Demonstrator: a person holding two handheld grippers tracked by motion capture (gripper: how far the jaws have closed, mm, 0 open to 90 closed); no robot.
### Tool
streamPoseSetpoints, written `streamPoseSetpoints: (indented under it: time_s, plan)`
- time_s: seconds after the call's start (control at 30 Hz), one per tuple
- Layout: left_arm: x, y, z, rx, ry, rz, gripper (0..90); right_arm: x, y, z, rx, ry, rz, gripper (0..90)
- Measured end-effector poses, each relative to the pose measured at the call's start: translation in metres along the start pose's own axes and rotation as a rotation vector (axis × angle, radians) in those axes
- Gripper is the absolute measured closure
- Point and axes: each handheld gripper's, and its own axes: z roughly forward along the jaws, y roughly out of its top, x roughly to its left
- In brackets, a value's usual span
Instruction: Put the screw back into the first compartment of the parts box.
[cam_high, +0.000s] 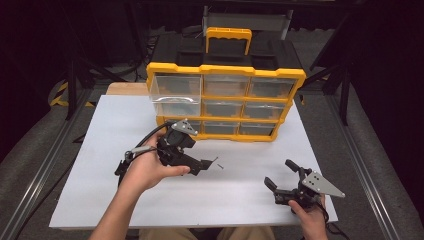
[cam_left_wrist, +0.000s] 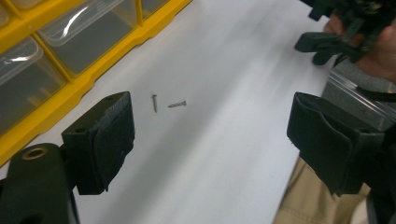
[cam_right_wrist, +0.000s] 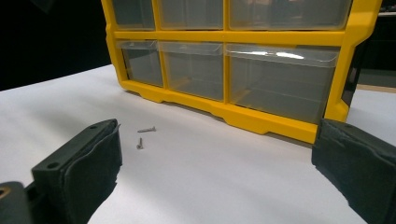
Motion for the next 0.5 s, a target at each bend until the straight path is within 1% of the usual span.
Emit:
streamPoseSetpoints:
  time_s: [0.03, 0.1, 0.17, 0.2, 0.23, 0.33, 0.4, 0.43, 0.47, 0.5]
  plan:
    - [0.001, -0.003, 0.005, -0.008, 0.004, 0.002, 15.2, 0.0, 0.0, 0.0, -0.001, 0.001, -0.001, 2.3]
    - [0.003, -0.008, 0.015, -0.007, 0.021, 0.001, 14.0, 0.0, 0.0, 0.0, -0.003, 0.001, -0.003, 2.3]
    - [0.006, -0.012, 0.025, -0.004, 0.027, -0.012, 12.9, -0.001, 0.0, 0.0, -0.005, 0.0, -0.002, 2.3]
    - [0.007, -0.016, 0.035, 0.013, 0.041, -0.015, 12.8, -0.001, 0.0, 0.0, -0.005, 0.0, -0.001, 2.3]
    - [0.007, -0.016, 0.035, 0.013, 0.041, -0.015, 13.1, -0.001, 0.0, 0.0, -0.005, 0.0, -0.001, 2.3]
    - [0.01, -0.021, 0.053, 0.057, 0.063, -0.033, 12.0, -0.001, 0.0, 0.0, -0.003, 0.001, -0.003, 2.3]
    - [0.011, -0.023, 0.064, 0.096, 0.074, -0.045, 12.3, -0.001, 0.0, 0.0, -0.006, 0.002, -0.002, 2.3]
    - [0.013, -0.023, 0.068, 0.105, 0.078, -0.035, 12.2, -0.001, 0.0, 0.0, -0.006, 0.001, -0.001, 2.3]
    - [0.013, -0.024, 0.073, 0.121, 0.086, -0.052, 11.9, -0.001, 0.0, 0.0, -0.005, 0.001, -0.002, 2.3]
    - [0.014, -0.024, 0.079, 0.13, 0.099, -0.057, 11.3, -0.001, 0.0, 0.0, -0.005, 0.001, -0.001, 2.3]
